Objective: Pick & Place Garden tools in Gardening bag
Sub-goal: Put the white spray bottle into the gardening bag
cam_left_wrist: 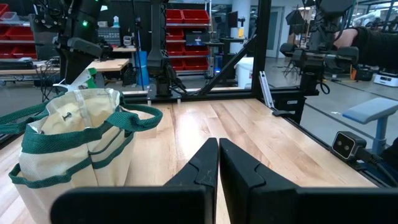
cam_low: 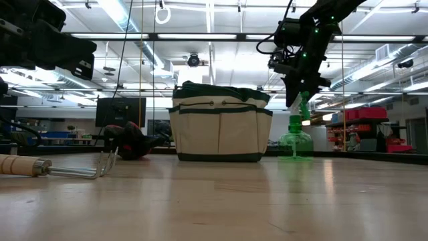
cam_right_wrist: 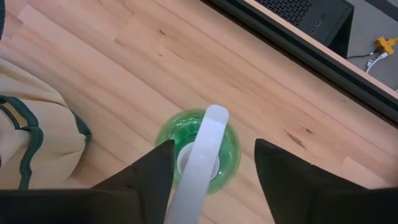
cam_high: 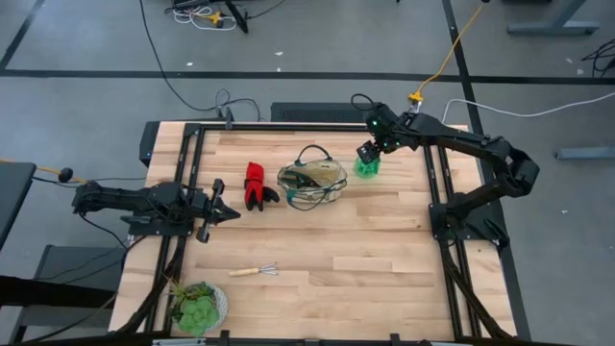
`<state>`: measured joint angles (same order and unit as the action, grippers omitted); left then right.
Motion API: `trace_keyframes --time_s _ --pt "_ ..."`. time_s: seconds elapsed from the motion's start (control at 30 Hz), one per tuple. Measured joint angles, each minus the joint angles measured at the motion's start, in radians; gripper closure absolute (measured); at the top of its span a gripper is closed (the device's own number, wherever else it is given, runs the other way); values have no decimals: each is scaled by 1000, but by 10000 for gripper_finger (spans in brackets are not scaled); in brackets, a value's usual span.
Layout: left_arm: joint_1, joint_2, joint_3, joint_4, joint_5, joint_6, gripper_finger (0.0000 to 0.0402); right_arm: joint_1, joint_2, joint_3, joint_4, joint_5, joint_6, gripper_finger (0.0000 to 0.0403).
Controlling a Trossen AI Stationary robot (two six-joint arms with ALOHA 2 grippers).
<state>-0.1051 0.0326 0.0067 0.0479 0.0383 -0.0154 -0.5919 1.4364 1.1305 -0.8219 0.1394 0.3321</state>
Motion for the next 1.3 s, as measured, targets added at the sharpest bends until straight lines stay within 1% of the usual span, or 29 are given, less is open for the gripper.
trace_keyframes --time_s 0.37,0.57,0.93,1.03,1.2,1.3 --pt "0 0 0 0 0 0 381 0 0 0 0 -4 0 246" --pt "0 0 0 0 0 0 381 0 0 0 -1 -51 0 279" --pt "0 0 0 0 0 0 381 0 0 1 -1 -47 -1 349" --pt "0 0 0 0 0 0 381 0 0 2 -1 -47 -10 356" --pt "0 0 0 0 0 0 381 0 0 2 -10 -48 -19 349" --pt "0 0 0 0 0 0 381 0 0 2 -12 -48 -19 353"
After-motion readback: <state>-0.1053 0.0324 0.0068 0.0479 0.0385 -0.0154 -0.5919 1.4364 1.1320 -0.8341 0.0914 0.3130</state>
